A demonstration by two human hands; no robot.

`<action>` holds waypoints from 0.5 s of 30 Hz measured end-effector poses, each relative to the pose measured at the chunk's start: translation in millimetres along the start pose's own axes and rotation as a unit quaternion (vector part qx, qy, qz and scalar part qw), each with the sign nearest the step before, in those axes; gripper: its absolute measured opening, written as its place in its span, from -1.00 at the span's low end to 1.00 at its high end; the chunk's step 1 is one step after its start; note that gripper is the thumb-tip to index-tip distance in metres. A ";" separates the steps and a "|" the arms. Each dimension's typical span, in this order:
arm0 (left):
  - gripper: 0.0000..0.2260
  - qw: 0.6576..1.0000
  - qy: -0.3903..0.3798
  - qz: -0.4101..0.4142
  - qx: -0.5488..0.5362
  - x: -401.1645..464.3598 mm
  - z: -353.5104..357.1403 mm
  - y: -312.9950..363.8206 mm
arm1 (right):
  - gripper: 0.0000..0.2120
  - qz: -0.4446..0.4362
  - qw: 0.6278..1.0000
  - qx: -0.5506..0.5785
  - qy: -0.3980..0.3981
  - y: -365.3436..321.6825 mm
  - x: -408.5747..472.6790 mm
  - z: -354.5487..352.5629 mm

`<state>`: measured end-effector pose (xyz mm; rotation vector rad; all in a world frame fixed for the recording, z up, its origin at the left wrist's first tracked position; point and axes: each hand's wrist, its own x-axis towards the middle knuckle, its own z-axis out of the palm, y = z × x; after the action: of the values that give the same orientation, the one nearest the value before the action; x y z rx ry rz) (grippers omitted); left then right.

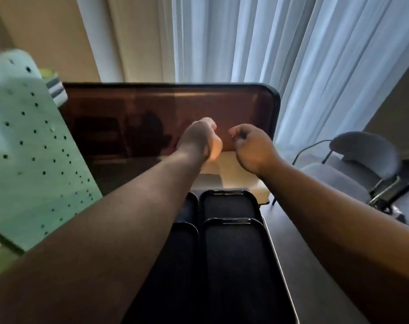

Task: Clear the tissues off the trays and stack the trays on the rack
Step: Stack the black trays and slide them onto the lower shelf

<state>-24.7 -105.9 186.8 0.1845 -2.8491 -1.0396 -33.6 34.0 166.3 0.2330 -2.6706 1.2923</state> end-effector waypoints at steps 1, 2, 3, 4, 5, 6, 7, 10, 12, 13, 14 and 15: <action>-0.54 0.999 -0.032 -0.030 -0.011 -7.9 31.8 -20.1 | -0.72 0.036 0.999 -0.003 -0.017 30.8 -6.8 10.3; -0.51 0.995 -0.078 -0.067 -0.009 -18.6 63.7 -41.2 | -0.71 0.076 0.996 -0.009 -0.040 63.7 -15.4 20.7; -0.50 0.986 -0.125 -0.109 0.007 -28.5 95.8 -61.9 | -0.70 0.117 0.991 -0.016 -0.063 95.8 -27.4 29.8; -0.51 0.975 -0.160 -0.149 0.030 -42.3 123.7 -80.7 | -0.69 0.162 0.983 -0.019 -0.080 126.5 -42.1 37.4; -0.51 0.964 -0.188 -0.182 0.052 -56.0 147.9 -98.0 | -0.68 0.203 0.975 -0.017 -0.089 154.8 -58.2 43.9; -0.50 0.953 -0.212 -0.206 0.068 -69.9 169.5 -113.6 | -0.65 0.236 0.967 -0.022 -0.091 182.7 -74.3 49.6; -0.48 0.943 -0.233 -0.225 0.077 -83.5 187.0 -125.9 | -0.62 0.265 0.959 -0.038 -0.093 206.0 -90.5 53.5; -0.50 0.920 -0.263 -0.277 0.088 -118.2 222.4 -150.4 | -0.53 0.349 0.923 -0.120 -0.104 259.6 -134.7 57.3; -0.52 0.914 -0.257 -0.301 0.092 -134.4 236.4 -156.4 | -0.49 0.385 0.902 -0.156 -0.117 281.9 -158.4 54.0; -0.53 0.915 -0.249 -0.304 0.096 -140.0 242.0 -156.6 | -0.47 0.399 0.892 -0.168 -0.132 290.6 -168.4 51.9; -0.53 0.918 -0.239 -0.300 0.099 -144.2 246.2 -156.0 | -0.45 0.411 0.882 -0.176 -0.149 298.8 -176.0 50.6; -0.53 0.922 -0.230 -0.294 0.101 -147.5 249.8 -154.9 | -0.44 0.422 0.873 -0.178 -0.166 306.0 -182.2 49.0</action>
<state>98.6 -43.2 -111.6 0.9900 -3.4305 -0.9607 75.3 195.4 -135.8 -0.9449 -3.3935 0.9019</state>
